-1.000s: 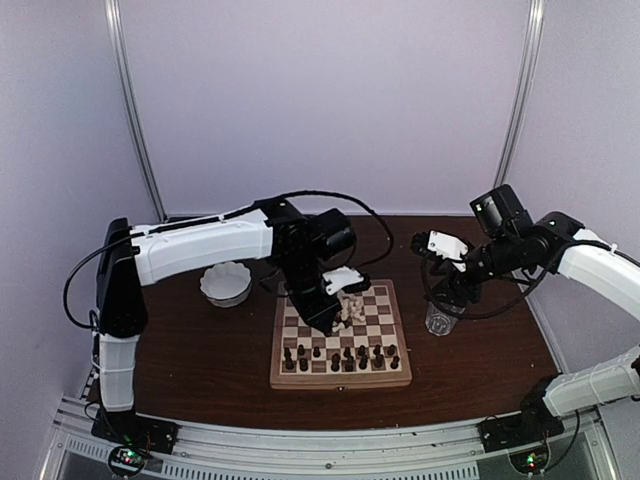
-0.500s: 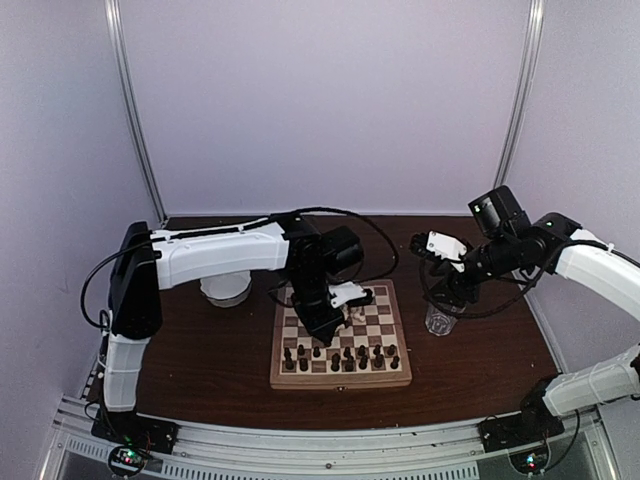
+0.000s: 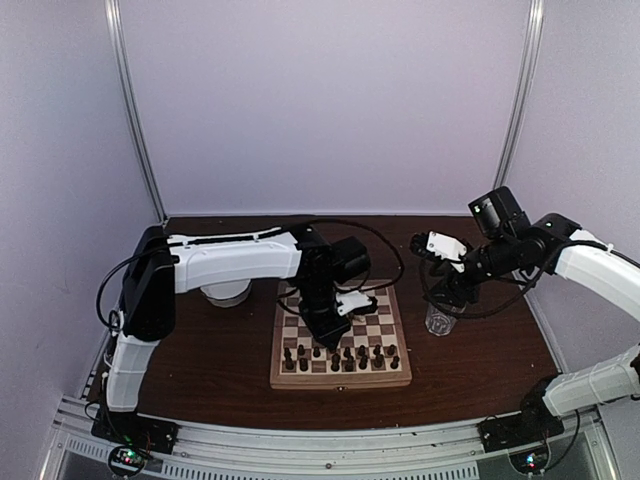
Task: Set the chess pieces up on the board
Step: Place the pawn at e7.
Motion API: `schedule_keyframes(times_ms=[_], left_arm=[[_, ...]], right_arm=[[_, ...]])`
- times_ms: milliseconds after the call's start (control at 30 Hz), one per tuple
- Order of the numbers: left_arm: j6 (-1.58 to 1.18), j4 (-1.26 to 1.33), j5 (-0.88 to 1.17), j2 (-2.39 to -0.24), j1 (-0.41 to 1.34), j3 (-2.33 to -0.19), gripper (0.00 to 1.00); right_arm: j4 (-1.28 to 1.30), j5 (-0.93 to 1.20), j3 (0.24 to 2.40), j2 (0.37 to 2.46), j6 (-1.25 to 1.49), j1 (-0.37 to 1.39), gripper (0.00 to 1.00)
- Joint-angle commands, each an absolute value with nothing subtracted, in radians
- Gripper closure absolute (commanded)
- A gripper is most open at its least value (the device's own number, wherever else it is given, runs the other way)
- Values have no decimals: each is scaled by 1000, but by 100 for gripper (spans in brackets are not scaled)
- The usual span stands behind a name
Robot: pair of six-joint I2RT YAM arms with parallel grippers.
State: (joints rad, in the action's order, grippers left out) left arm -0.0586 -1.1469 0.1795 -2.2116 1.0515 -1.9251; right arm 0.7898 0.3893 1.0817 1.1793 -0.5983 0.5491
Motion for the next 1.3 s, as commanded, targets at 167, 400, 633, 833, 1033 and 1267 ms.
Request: schedule_keyframes(times_ms=[167,400,633,833,1033,1267], left_arm=[[-64,-1125,190,-2257,1058,-1964,94],[-64,-1125,190,-2269,1060,-1962,91],[-67,-1126,192,-2271,1061,-1960,84],[-73,-1126,195,-2270,1062,-1965,77],[-84,-1124,229,-2261,1062,-1979,71],[-59,-1155,153,-2125,1021,-2021,64]], right_arm=[[771,403,1059,1172,-592,536,40],[772,404,1058,1172,-592,535,40],[771,405,1058,1172,-592,534,40],[770,405,1058,1170,-592,532,40],[774,405,1060,1167,-591,532,40],[793,405,1083,1176,-595,529,40]])
